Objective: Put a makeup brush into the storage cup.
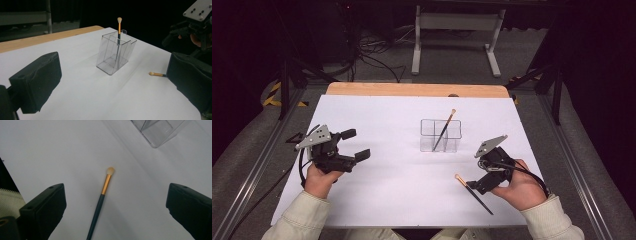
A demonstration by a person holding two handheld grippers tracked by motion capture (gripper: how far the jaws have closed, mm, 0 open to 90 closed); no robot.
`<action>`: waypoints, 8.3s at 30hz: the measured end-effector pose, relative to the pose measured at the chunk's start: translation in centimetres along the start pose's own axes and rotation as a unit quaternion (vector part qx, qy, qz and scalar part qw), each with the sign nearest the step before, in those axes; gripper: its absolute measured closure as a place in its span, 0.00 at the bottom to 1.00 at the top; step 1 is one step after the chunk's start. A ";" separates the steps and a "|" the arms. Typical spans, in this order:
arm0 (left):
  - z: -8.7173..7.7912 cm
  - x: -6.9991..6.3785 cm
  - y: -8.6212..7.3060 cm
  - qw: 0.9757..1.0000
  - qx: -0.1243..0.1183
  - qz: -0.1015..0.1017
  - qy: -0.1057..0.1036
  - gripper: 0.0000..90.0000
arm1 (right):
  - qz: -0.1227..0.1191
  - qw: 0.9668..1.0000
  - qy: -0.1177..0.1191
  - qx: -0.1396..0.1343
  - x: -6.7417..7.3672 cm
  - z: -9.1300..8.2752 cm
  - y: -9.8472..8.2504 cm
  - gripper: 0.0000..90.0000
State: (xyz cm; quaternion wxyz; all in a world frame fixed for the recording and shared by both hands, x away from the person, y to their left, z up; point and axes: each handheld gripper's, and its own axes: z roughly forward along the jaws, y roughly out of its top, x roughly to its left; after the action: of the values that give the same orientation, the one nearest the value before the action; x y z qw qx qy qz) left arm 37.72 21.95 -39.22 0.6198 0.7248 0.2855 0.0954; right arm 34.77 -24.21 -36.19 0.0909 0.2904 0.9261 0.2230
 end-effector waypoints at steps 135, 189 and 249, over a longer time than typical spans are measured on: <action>0.6 0.2 -0.5 0.999 0.020 -0.030 -0.017 0.01 | -0.051 0.983 0.029 0.171 1.5 4.2 0.7 0.92; 0.3 0.4 -0.6 0.999 0.010 -0.030 -0.020 0.01 | -0.053 0.974 0.013 -0.222 -0.1 -0.9 0.8 0.92; 0.2 0.4 -0.8 0.999 0.006 -0.031 -0.024 0.01 | 0.021 0.868 0.011 -0.495 -3.7 0.4 -1.2 0.92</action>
State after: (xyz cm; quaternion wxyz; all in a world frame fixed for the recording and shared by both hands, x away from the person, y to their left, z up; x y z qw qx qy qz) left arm 37.89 22.10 -40.13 0.6248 0.7212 0.2935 0.0577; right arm 37.30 -27.08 -37.00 0.2082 0.2238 0.6889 0.6572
